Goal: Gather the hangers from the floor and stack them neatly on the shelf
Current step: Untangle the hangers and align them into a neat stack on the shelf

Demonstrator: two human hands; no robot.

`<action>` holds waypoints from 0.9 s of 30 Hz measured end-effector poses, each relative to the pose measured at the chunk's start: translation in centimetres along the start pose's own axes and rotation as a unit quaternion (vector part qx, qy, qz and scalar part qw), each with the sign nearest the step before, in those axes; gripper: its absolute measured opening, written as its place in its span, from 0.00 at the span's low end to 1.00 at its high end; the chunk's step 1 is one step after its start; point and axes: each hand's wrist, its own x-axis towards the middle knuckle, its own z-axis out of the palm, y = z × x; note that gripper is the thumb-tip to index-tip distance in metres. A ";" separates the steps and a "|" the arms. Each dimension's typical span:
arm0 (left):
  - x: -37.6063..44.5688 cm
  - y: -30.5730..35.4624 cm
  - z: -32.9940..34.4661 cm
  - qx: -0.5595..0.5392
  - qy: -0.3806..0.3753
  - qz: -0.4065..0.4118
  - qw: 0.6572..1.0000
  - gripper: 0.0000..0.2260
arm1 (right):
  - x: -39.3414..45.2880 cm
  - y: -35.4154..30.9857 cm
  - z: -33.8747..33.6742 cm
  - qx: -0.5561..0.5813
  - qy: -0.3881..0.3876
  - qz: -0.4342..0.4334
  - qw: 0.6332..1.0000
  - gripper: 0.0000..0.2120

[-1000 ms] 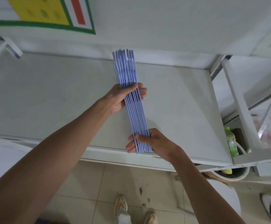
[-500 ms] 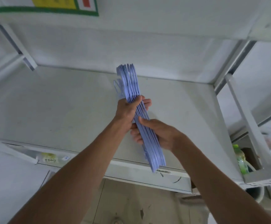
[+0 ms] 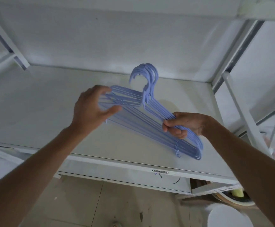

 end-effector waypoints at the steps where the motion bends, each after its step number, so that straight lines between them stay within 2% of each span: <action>1: 1.3 -0.9 0.3 0.029 -0.056 0.051 0.997 0.38 | -0.4 -0.1 -0.8 -0.008 -0.010 0.007 1.000 0.13; 2: 2.6 -1.0 0.8 0.058 -0.125 0.087 0.987 0.46 | -1.0 -0.1 -1.6 -0.014 -0.022 0.016 1.000 0.14; 4: 4.4 -0.2 2.8 0.107 -0.216 0.153 0.958 0.53 | -2.1 0.1 -3.1 -0.018 -0.047 0.038 0.998 0.15; 7: 5.5 1.7 6.4 0.104 -0.271 0.190 0.938 0.52 | -3.1 0.7 -4.6 -0.020 -0.073 0.064 0.995 0.14; 8: 5.5 2.2 7.4 0.083 -0.272 0.189 0.940 0.48 | -3.4 0.9 -4.9 -0.021 -0.082 0.070 0.994 0.13; 11: 5.3 3.5 9.2 0.040 -0.207 0.196 0.958 0.23 | -4.2 0.8 -5.2 -0.035 -0.083 0.091 0.992 0.14; 14: 5.1 3.8 10.5 0.085 -0.156 0.201 0.963 0.26 | -4.9 -0.7 -5.5 -0.125 -0.031 0.123 0.984 0.19; 17: 5.1 3.7 11.0 0.075 -0.155 0.187 0.967 0.26 | -5.5 -2.8 -5.1 -0.230 0.026 0.132 0.964 0.19; 19: 5.5 3.7 11.0 0.071 -0.181 0.160 0.968 0.29 | -6.3 -3.9 -4.6 -0.346 0.102 0.114 0.926 0.20; 20: 5.7 3.7 11.1 0.072 -0.194 0.145 0.968 0.30 | -6.6 -4.1 -4.1 -0.394 0.159 0.103 0.899 0.23; 22: 6.2 4.1 11.3 0.083 -0.202 0.127 0.968 0.32 | -6.5 -3.5 -2.3 -0.419 0.291 0.057 0.858 0.33; 23: 6.3 4.3 11.3 0.091 -0.198 0.123 0.968 0.33 | -6.0 -2.3 -1.1 -0.428 0.345 0.019 0.835 0.34; 24: 6.2 4.4 11.4 0.098 -0.190 0.120 0.969 0.34 | -5.2 -0.8 0.0 -0.458 0.394 -0.018 0.797 0.33; 27: 5.2 4.3 11.2 0.106 -0.169 0.123 0.972 0.38 | -2.6 2.6 2.8 -0.572 0.517 -0.068 0.633 0.32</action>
